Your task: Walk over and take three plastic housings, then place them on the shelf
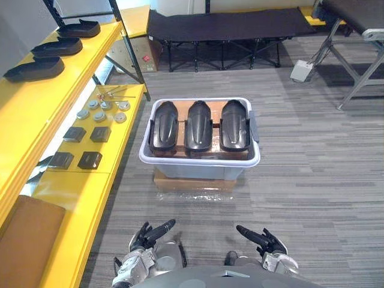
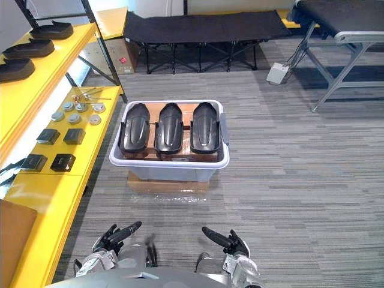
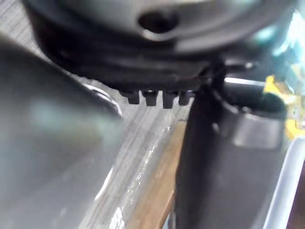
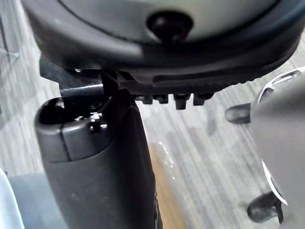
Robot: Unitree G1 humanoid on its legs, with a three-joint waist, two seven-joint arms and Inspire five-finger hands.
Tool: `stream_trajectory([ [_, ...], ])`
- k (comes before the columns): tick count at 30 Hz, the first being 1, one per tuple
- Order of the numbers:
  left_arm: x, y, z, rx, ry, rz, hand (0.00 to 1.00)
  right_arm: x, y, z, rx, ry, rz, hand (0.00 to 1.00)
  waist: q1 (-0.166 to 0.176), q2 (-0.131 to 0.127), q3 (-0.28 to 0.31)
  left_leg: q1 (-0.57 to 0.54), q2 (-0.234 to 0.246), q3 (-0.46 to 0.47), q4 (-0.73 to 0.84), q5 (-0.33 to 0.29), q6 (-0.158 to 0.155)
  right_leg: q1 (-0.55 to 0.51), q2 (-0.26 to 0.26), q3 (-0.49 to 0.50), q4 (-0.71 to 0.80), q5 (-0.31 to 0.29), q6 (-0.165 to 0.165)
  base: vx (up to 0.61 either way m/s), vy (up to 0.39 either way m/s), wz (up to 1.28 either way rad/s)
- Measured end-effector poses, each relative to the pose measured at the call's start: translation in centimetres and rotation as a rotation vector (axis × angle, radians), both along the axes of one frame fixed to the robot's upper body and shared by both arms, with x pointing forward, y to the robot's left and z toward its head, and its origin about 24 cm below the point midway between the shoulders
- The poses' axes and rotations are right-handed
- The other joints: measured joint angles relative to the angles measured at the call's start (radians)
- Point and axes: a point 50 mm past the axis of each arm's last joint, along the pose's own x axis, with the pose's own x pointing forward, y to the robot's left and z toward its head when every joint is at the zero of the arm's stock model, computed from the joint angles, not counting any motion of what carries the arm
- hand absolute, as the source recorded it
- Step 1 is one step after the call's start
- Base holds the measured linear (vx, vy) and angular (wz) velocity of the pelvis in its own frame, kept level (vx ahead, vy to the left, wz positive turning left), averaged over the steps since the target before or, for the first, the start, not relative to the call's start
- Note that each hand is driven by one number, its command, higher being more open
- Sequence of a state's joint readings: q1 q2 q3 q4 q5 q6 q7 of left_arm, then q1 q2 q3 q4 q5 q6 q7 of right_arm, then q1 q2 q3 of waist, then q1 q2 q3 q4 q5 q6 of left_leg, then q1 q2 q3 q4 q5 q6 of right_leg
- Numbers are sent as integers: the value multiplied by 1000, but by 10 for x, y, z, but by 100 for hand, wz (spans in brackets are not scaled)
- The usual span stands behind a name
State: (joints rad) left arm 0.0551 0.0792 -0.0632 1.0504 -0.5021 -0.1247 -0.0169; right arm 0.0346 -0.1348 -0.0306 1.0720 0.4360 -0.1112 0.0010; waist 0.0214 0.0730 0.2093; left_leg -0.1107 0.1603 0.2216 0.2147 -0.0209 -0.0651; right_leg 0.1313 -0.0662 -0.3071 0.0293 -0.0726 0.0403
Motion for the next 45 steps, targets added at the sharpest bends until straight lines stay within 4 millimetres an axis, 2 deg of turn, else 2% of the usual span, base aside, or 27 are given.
stream_trajectory([
  [2, 2, 5, 1, 25, -5, -31, 100, 3, 7, 1, 1, -15, -12, 100, -2, -29, -17, 34, -46, 7, -87, 36, 9, -4, -36, -13, 6, -9, 17, 335, 116, 13],
  [3, 4, 9, 2, 48, -5, -71, 100, 6, 14, 1, 4, -24, -5, 100, -2, -58, -21, 52, -76, 10, -126, 52, 26, 1, -64, -29, 13, -19, 33, 298, 92, 23],
  [5, 3, 12, 2, 59, 1, -91, 100, 6, 19, 0, -2, -20, 8, 100, 1, -75, -27, 77, -96, 7, -147, 56, 31, 14, -86, -50, 35, -27, 46, 251, 75, 28],
  [7, 4, 9, 3, 73, 5, -136, 100, 14, 27, 3, 3, -57, 1, 100, 4, -78, -30, 128, -108, 5, -188, 56, 32, 28, -99, -67, 81, -30, 50, 213, 84, 22],
  [11, 7, 9, 4, 83, 4, -172, 100, 39, 43, 15, 4, -160, 49, 100, 4, -89, -37, 131, -120, 4, -224, 56, 33, 22, -104, -76, 71, -35, 59, 108, 11, 2],
  [16, 5, 13, 4, 82, 39, -165, 100, 42, 25, 28, -33, -180, -53, 100, 2, -92, -35, 136, -120, 5, -239, 56, 33, 22, -102, -76, 72, -35, 59, 41, -25, 2],
  [17, 3, 14, 5, 83, 40, -161, 100, 40, 17, 36, -223, -207, 28, 100, 3, -95, -35, 135, -119, 12, -242, 56, 33, 15, -102, -73, 73, -35, 59, 11, -7, -15],
  [18, 1, 15, 4, 82, 37, -149, 100, 41, 8, 53, -402, -289, 80, 100, 0, -96, -35, 133, -117, 20, -254, 56, 32, 1, -100, -66, 75, -35, 59, 6, -2, -21],
  [19, -1, 17, 4, 83, 38, -138, 100, 42, 3, 64, -441, -341, 79, 100, -2, -97, -34, 130, -115, 26, -259, 56, 32, -8, -98, -59, 76, -35, 59, -4, 11, -32],
  [21, -2, 25, 6, 99, 14, -119, 100, 52, -18, 110, -534, -562, 59, 100, -25, -120, -25, 118, -112, 60, -259, 56, 33, -40, -98, -22, 78, -35, 59, -27, 16, -45],
  [24, -2, 31, 8, 110, -2, -129, 100, 62, -38, 158, -607, -777, 66, 100, -34, -151, -17, 117, -109, 88, -255, 56, 33, -61, -98, 12, 83, -35, 59, -45, 4, -35],
  [26, -2, 33, 9, 121, -20, -126, 100, 68, -39, 176, -616, -858, 75, 100, -42, -158, -13, 107, -107, 89, -253, 56, 33, -72, -98, 13, 84, -35, 59, -64, -3, -9],
  [29, 0, 33, 10, 130, -50, -122, 100, 76, -21, 193, -591, -947, 129, 100, -50, -157, -3, 56, -106, 87, -240, 53, 38, -116, -99, 14, 85, -35, 59, -92, 4, 0],
  [31, 7, 31, 14, 131, -95, -121, 100, 76, 15, 203, -521, -990, 211, 100, -50, -148, 32, 29, -113, 81, -239, 53, 43, -132, -102, 13, 70, -35, 59, -122, 17, 8],
  [32, 10, 30, 15, 130, -104, -121, 100, 75, 27, 204, -498, -994, 234, 100, -49, -143, 43, 28, -116, 79, -243, 54, 44, -133, -103, 13, 67, -35, 59, -115, 26, 9],
  [34, 12, 25, 15, 129, -114, -118, 100, 68, 74, 200, -406, -981, 359, 100, -49, -124, 59, 18, -124, 74, -272, 71, 45, -153, -105, 14, 65, -35, 59, -101, 40, 6],
  [35, 14, 25, 16, 132, -121, -122, 100, 68, 80, 196, -440, -931, 389, 100, -50, -120, 64, 15, -126, 71, -277, 79, 49, -157, -106, 13, 65, -34, 59, -69, 39, 11],
  [36, 16, 24, 17, 134, -132, -126, 100, 75, 83, 188, -545, -815, 398, 100, -45, -116, 79, 15, -130, 61, -289, 92, 56, -157, -106, 9, 67, -32, 61, -52, 30, 22],
  [37, 20, 24, 19, 135, -147, -125, 100, 89, 67, 174, -630, -702, 322, 100, -32, -113, 94, 12, -135, 53, -291, 104, 66, -158, -105, 2, 71, -30, 65, -57, 29, 24],
  [38, 23, 23, 21, 134, -159, -127, 100, 96, 54, 168, -591, -658, 234, 100, -24, -111, 105, 10, -138, 50, -291, 108, 70, -157, -106, 1, 71, -28, 68, -63, 46, 29],
  [39, 27, 22, 23, 135, -175, -128, 100, 109, 22, 157, -390, -602, -2, 100, -13, -110, 114, -6, -144, 36, -290, 114, 78, -165, -111, -5, 70, -24, 73, -57, 65, 35],
  [40, 31, 21, 25, 133, -185, -131, 100, 121, -6, 153, -310, -602, -153, 100, -5, -105, 127, -26, -151, 19, -289, 121, 82, -175, -115, -20, 69, -19, 76, -53, 75, 37],
  [41, 34, 21, 26, 132, -193, -132, 100, 123, -19, 152, -305, -602, -211, 100, -1, -103, 137, -35, -153, 14, -289, 125, 84, -181, -117, -22, 70, -17, 78, -46, 72, 29],
  [42, 41, 21, 29, 136, -211, -144, 100, 130, -41, 156, -317, -619, -287, 100, 5, -101, 153, -56, -155, 7, -288, 131, 90, -198, -118, -23, 71, -11, 78, -36, 53, 13],
  [43, 42, 22, 30, 139, -211, -146, 100, 135, -49, 159, -321, -637, -299, 100, 4, -100, 163, -64, -156, 4, -288, 134, 94, -207, -118, -24, 71, -8, 78, -43, 60, 8],
  [45, 52, 24, 34, 133, -228, -148, 100, 161, -81, 186, -366, -705, -311, 100, 0, -100, 206, -91, -160, -5, -269, 141, 103, -221, -123, -22, 72, 3, 79, -38, 53, 8],
])
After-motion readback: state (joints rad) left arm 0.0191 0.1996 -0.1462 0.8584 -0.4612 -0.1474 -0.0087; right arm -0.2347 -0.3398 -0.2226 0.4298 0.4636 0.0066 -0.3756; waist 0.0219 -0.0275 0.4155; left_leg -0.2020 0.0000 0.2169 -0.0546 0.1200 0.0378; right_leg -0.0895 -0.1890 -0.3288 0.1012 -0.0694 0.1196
